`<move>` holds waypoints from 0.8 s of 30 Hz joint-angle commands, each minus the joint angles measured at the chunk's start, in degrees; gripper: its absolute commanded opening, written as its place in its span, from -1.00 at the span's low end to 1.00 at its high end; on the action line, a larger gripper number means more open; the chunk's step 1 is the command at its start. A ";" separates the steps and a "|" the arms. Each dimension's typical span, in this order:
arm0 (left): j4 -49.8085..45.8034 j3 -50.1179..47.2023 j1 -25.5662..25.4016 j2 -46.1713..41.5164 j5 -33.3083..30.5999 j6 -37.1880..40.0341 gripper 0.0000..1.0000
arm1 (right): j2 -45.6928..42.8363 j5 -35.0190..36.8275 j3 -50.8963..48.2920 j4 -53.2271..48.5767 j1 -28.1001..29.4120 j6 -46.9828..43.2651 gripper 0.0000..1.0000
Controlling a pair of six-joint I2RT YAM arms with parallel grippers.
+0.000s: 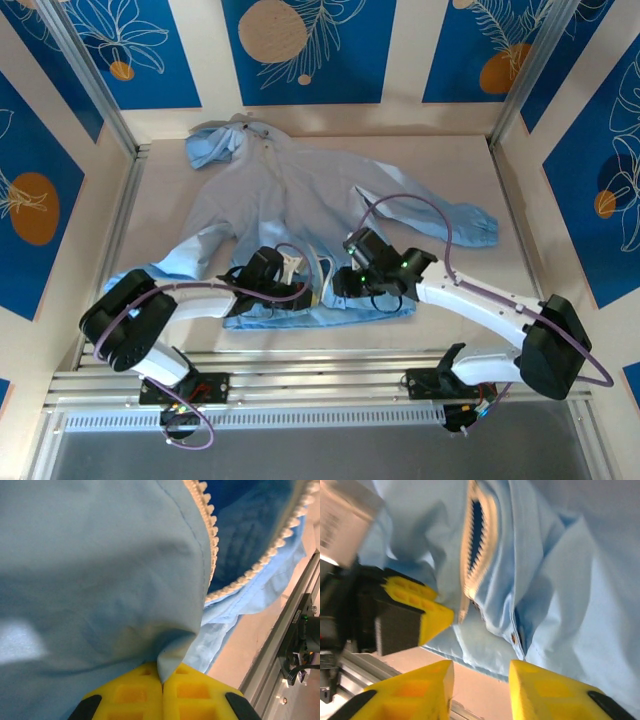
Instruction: Zip up the jacket
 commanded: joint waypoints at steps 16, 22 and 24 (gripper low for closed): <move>6.63 -0.06 1.23 4.08 2.98 -3.18 -1.00 | 14.07 10.55 -1.92 12.99 6.18 12.27 -0.27; 9.51 0.56 1.37 7.32 4.54 -4.07 -1.00 | 17.20 13.79 0.37 12.52 6.15 11.52 -0.25; 10.79 0.43 1.41 8.29 4.96 -4.57 -1.00 | 18.26 14.28 0.33 13.13 5.76 11.74 -0.25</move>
